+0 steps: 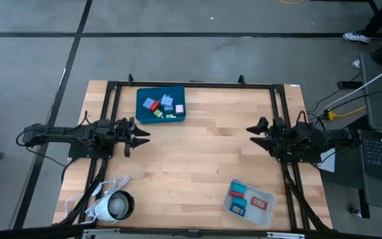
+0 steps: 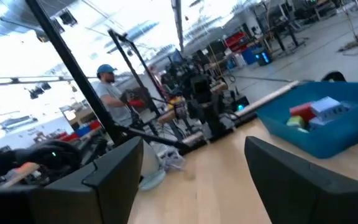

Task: Pick & Place Office items
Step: Return to Home Position

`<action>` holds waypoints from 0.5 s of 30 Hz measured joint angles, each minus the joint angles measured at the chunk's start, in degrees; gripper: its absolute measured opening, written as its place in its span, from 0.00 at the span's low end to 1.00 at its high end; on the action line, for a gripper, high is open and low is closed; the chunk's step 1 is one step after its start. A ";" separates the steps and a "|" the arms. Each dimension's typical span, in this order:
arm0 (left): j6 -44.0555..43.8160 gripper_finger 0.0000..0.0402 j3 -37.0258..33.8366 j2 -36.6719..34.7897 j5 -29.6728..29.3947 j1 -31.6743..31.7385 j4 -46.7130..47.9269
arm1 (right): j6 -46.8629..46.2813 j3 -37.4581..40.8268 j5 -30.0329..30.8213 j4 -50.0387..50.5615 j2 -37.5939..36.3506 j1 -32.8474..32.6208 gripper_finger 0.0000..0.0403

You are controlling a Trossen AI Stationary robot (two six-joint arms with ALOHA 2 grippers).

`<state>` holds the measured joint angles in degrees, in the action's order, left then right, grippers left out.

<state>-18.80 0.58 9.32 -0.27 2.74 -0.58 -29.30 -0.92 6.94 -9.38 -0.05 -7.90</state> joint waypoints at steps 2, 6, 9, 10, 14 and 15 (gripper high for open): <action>0.00 0.36 0.00 0.16 0.00 0.00 0.00 | 0.00 0.03 0.19 -1.31 0.02 0.00 0.70; 0.00 0.36 0.00 0.37 0.00 0.00 0.00 | 0.07 -0.01 -0.29 0.43 0.04 -0.07 0.70; -0.03 0.36 -0.02 0.49 0.00 0.00 0.00 | 0.09 -0.01 -0.22 0.19 0.02 -0.07 0.70; 0.01 0.36 -0.02 0.94 0.00 0.00 -0.04 | 0.09 -0.01 -0.19 0.25 0.02 -0.07 0.70; -0.02 0.36 -0.02 2.02 -0.04 0.00 -0.10 | 0.09 -0.01 -0.06 0.23 0.02 -0.49 0.70; -0.01 0.36 -0.03 2.12 -0.05 0.00 -0.09 | 0.09 -0.01 -0.04 0.23 0.02 -0.70 0.70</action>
<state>-18.81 0.55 11.44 -0.32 2.74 -0.67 -29.21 -0.93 6.89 -9.15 -0.03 -8.61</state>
